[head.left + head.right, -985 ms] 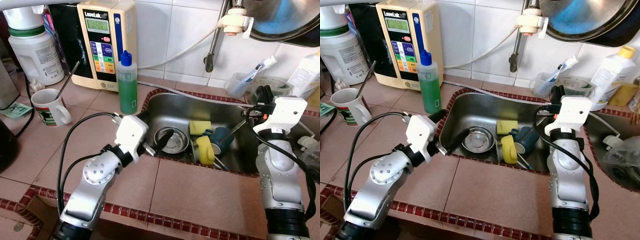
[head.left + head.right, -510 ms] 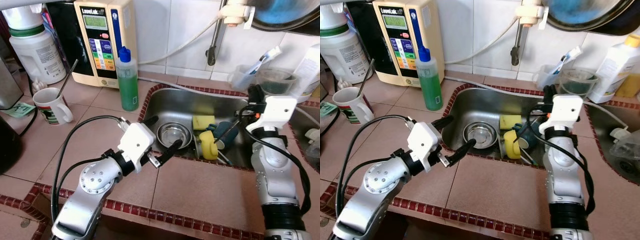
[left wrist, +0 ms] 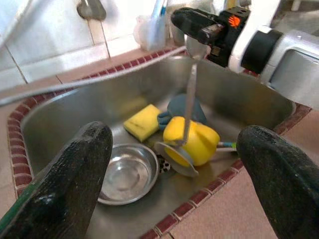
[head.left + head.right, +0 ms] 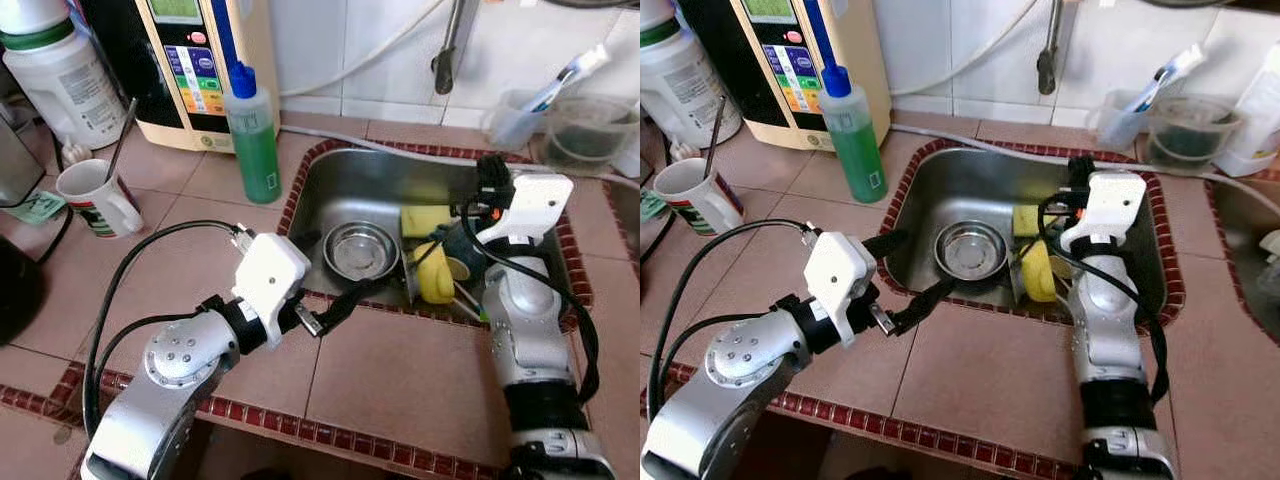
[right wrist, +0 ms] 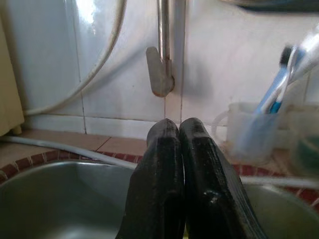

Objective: Kitchen organization

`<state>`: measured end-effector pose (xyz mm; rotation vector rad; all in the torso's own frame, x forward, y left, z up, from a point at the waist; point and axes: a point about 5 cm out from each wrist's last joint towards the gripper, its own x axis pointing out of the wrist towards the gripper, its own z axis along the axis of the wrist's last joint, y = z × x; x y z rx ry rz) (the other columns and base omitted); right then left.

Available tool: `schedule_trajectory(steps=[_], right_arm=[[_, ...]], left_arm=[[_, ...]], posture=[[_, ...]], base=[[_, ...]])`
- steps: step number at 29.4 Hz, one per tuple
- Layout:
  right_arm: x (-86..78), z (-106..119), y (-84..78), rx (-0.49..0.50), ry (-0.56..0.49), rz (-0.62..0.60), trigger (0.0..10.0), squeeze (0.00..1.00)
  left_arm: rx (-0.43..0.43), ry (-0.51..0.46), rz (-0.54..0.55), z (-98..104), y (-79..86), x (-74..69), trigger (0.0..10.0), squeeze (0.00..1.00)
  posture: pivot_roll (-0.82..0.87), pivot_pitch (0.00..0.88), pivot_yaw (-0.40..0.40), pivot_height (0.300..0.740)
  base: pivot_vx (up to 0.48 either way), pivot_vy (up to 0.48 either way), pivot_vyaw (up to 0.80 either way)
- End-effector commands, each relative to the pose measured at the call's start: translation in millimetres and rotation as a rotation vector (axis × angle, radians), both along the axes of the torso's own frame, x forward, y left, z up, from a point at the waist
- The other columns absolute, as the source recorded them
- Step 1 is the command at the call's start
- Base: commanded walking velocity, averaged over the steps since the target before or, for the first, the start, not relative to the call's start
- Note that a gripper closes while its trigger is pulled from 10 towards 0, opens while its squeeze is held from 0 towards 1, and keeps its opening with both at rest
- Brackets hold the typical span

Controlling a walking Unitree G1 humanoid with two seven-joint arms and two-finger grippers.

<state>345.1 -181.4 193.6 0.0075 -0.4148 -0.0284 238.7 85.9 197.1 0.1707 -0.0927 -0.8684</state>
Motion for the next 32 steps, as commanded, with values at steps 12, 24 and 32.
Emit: schedule_trajectory(steps=[12,24,32], right_arm=[[16.5,-18,10.9,0.168,0.096,0.066,10.0,0.0],[22.0,-24,15.0,0.189,0.116,0.115,10.0,1.0],[23.9,-20,16.8,0.186,0.097,0.135,10.0,1.0]], left_arm=[[0.011,0.01,-0.052,8,-3.8,-10.5,10.0,0.0],[0.043,0.014,-0.012,9,7.2,-7.6,10.0,0.0],[0.033,0.005,0.018,10,8.7,-0.8,10.0,0.0]], posture=[[0.14,0.247,0.094,0.731],[0.16,0.264,0.091,0.731],[0.15,0.252,0.075,0.731]], base=[[0.0,0.0,0.0],[0.0,0.0,0.0],[0.0,0.0,0.0]])
